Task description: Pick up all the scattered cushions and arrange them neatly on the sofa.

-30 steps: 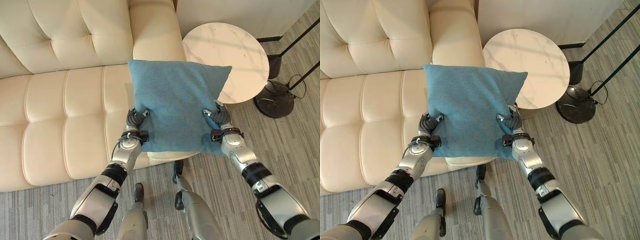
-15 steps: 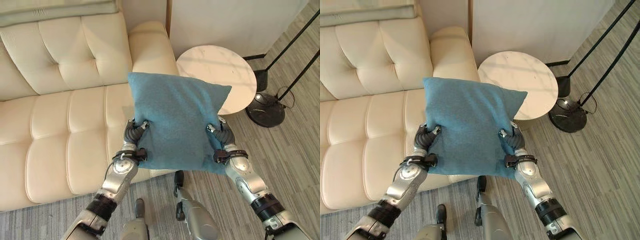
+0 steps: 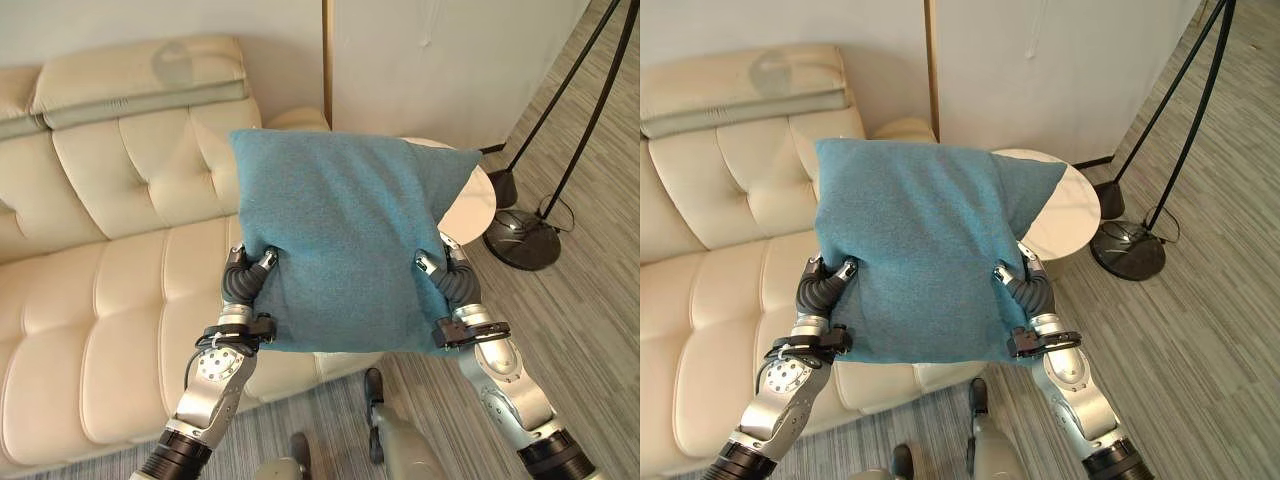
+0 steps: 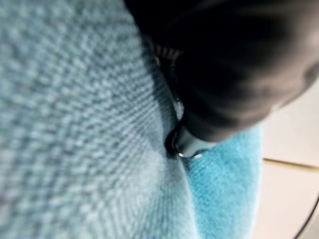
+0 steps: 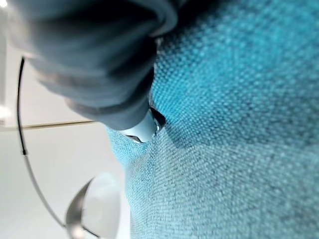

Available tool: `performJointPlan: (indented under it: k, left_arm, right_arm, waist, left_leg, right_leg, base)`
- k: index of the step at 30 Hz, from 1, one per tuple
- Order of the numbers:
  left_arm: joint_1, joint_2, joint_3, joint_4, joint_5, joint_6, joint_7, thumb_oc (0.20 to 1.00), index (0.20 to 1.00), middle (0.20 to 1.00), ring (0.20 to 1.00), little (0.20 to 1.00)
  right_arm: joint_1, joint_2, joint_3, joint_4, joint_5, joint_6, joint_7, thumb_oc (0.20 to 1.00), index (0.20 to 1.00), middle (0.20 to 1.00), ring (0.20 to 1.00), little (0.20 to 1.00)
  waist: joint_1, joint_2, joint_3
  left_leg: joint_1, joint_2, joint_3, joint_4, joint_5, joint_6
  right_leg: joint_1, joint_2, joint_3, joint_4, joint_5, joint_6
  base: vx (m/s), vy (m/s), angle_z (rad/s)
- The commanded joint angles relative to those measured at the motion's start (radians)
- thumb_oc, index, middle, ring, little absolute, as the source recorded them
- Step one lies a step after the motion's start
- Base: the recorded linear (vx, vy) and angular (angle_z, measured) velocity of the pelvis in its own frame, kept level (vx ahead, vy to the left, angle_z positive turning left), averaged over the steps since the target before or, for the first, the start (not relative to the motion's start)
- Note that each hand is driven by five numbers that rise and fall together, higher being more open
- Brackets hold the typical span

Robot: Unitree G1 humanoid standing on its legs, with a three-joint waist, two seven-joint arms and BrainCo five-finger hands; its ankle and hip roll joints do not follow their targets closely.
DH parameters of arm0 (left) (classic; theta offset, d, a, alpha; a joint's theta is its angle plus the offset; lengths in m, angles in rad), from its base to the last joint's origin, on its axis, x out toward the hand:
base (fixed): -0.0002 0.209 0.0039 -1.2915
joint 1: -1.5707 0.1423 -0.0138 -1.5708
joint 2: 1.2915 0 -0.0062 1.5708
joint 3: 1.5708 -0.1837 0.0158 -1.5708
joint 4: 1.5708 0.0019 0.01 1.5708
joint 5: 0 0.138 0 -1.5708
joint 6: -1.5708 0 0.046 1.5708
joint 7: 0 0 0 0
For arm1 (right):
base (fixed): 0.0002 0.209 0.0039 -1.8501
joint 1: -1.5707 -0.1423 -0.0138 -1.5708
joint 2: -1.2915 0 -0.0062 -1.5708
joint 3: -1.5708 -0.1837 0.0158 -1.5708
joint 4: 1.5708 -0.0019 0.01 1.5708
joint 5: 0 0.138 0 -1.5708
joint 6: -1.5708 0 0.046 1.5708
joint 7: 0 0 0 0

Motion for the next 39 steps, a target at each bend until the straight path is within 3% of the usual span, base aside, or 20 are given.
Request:
performJointPlan:
  k: [1, 5, 9, 11, 12, 16, 19, 20, 26, 31, 33, 36, 39]
  left_arm:
    - [-0.151, -0.016, -0.124, -0.130, 0.046, -0.101, -0.094, 0.200, 0.200, 0.200, 0.200, 0.200]
    - [-0.140, -0.015, -0.099, -0.143, 0.051, -0.100, -0.088, 0.200, 0.200, 0.200, 0.200, 0.200]
    - [-0.142, -0.026, -0.100, -0.150, 0.055, -0.105, -0.086, 0.200, 0.200, 0.200, 0.200, 0.200]
    - [-0.145, -0.032, -0.102, -0.149, 0.051, -0.106, -0.089, 0.200, 0.200, 0.200, 0.200, 0.200]
    - [-0.138, -0.040, -0.105, -0.148, 0.036, -0.103, -0.109, 0.200, 0.200, 0.200, 0.200, 0.200]
    - [-0.136, -0.045, -0.115, -0.141, 0.023, -0.101, -0.129, 0.200, 0.200, 0.200, 0.200, 0.200]
    - [-0.141, -0.049, -0.136, -0.125, 0.014, -0.088, -0.144, 0.200, 0.200, 0.200, 0.200, 0.200]
    - [-0.135, -0.038, -0.141, -0.118, 0.015, -0.073, -0.150, 0.200, 0.200, 0.200, 0.200, 0.200]
    - [-0.121, -0.024, -0.139, -0.126, 0.014, -0.065, -0.161, 0.200, 0.200, 0.200, 0.200, 0.200]
    - [-0.131, -0.009, -0.135, -0.121, 0.014, -0.062, -0.162, 0.200, 0.200, 0.200, 0.200, 0.200]
    - [-0.138, -0.003, -0.134, -0.120, 0.018, -0.062, -0.160, 0.200, 0.200, 0.200, 0.200, 0.200]
    - [-0.148, -0.002, -0.142, -0.105, 0.026, -0.065, -0.160, 0.200, 0.200, 0.200, 0.200, 0.200]
    - [-0.140, 0.000, -0.135, -0.110, 0.030, -0.071, -0.166, 0.200, 0.200, 0.200, 0.200, 0.200]
  right_arm:
    - [-0.137, 0.079, 0.073, -0.174, -0.030, -0.142, 0.086, 0.200, 0.200, 0.200, 0.200, 0.200]
    - [-0.157, 0.086, 0.066, -0.171, -0.021, -0.147, 0.079, 0.200, 0.200, 0.200, 0.200, 0.200]
    - [-0.152, 0.073, 0.056, -0.165, 0.012, -0.158, 0.076, 0.200, 0.200, 0.200, 0.200, 0.200]
    - [-0.148, 0.066, 0.051, -0.167, 0.019, -0.159, 0.074, 0.200, 0.200, 0.200, 0.200, 0.200]
    - [-0.134, 0.060, 0.047, -0.171, 0.053, -0.157, 0.086, 0.200, 0.200, 0.200, 0.200, 0.200]
    - [-0.104, 0.057, 0.031, -0.178, 0.067, -0.163, 0.099, 0.200, 0.200, 0.200, 0.200, 0.200]
    - [-0.066, 0.049, 0.001, -0.198, 0.061, -0.161, 0.103, 0.200, 0.200, 0.200, 0.200, 0.200]
    - [-0.046, 0.053, -0.009, -0.208, 0.062, -0.156, 0.101, 0.200, 0.200, 0.200, 0.200, 0.200]
    - [-0.042, 0.073, 0.003, -0.213, 0.069, -0.152, 0.107, 0.200, 0.200, 0.200, 0.200, 0.200]
    - [-0.057, 0.098, 0.027, -0.214, 0.082, -0.149, 0.124, 0.200, 0.200, 0.200, 0.200, 0.200]
    - [-0.064, 0.099, 0.028, -0.219, 0.080, -0.149, 0.127, 0.200, 0.200, 0.200, 0.200, 0.200]
    - [-0.067, 0.107, 0.038, -0.210, 0.081, -0.150, 0.127, 0.200, 0.200, 0.200, 0.200, 0.200]
    - [-0.071, 0.102, 0.040, -0.213, 0.092, -0.150, 0.137, 0.200, 0.200, 0.200, 0.200, 0.200]
  waist:
    - [0.026, 0.001, -0.067]
    - [0.061, -0.018, -0.082]
    - [0.063, -0.008, -0.060]
    - [0.052, -0.003, -0.054]
    - [0.034, -0.007, -0.058]
    - [0.011, -0.017, -0.067]
    - [-0.017, -0.004, -0.084]
    - [-0.025, -0.010, -0.081]
    - [-0.015, -0.023, -0.078]
    - [0.007, -0.025, -0.072]
    - [0.004, -0.021, -0.063]
    - [-0.007, -0.010, -0.040]
    - [-0.020, -0.002, -0.022]
  left_leg:
    - [-0.054, -0.051, -0.056, -0.073, 0.032, -0.007]
    - [-0.105, -0.053, -0.081, -0.075, 0.079, -0.050]
    - [-0.191, -0.035, -0.064, -0.040, 0.124, -0.106]
    - [-0.204, -0.024, -0.029, -0.024, 0.119, -0.104]
    - [-0.172, 0.001, 0.081, 0.009, 0.066, -0.073]
    - [-0.127, 0.015, 0.143, 0.050, 0.008, -0.066]
    - [-0.072, 0.043, 0.229, -0.006, 0.009, -0.070]
    - [-0.072, 0.031, 0.209, -0.010, 0.006, -0.068]
    - [-0.069, 0.011, 0.193, 0.001, -0.020, -0.047]
    - [-0.069, -0.035, 0.161, 0.021, -0.063, -0.005]
    - [-0.063, -0.049, 0.146, 0.026, -0.072, 0.012]
    - [-0.033, -0.062, 0.134, 0.028, -0.093, 0.022]
    - [0.014, -0.077, 0.126, 0.020, -0.120, 0.024]
  right_leg:
    - [0.204, 0.035, 0.037, -0.095, -0.052, -0.023]
    - [0.295, 0.058, 0.039, -0.295, -0.102, -0.068]
    - [0.318, 0.064, -0.011, -0.430, -0.074, -0.091]
    - [0.309, 0.059, -0.037, -0.439, -0.064, -0.092]
    - [0.298, 0.031, -0.085, -0.458, -0.039, -0.085]
    - [0.293, 0.004, -0.132, -0.464, -0.026, -0.079]
    - [0.293, -0.010, -0.192, -0.471, -0.028, -0.067]
    - [0.301, -0.024, -0.217, -0.459, -0.031, -0.064]
    - [0.314, -0.046, -0.216, -0.431, -0.043, -0.053]
    - [0.275, -0.093, -0.185, -0.286, -0.064, -0.026]
    - [0.226, -0.104, -0.165, -0.170, -0.033, -0.016]
    - [0.142, -0.083, -0.136, -0.062, -0.008, -0.013]
    - [0.071, -0.060, -0.155, -0.113, -0.016, -0.029]
  base:
    - [-0.07, -0.142, 0.54]
    - [-0.11, -0.183, 0.46]
    - [-0.17, -0.126, 0.46]
    - [-0.20, -0.001, 1.00]
    - [-0.14, 0.033, 0.89]
    - [-0.08, 0.040, 0.37]
    - [0.04, 0.109, 0.81]
    - [0.09, 0.123, 1.02]
    - [0.09, 0.125, 0.35]
    - [0.11, 0.214, 0.05]
    - [0.10, 0.190, 0.05]
    - [0.12, 0.157, 0.11]
    - [0.19, 0.082, 0.11]
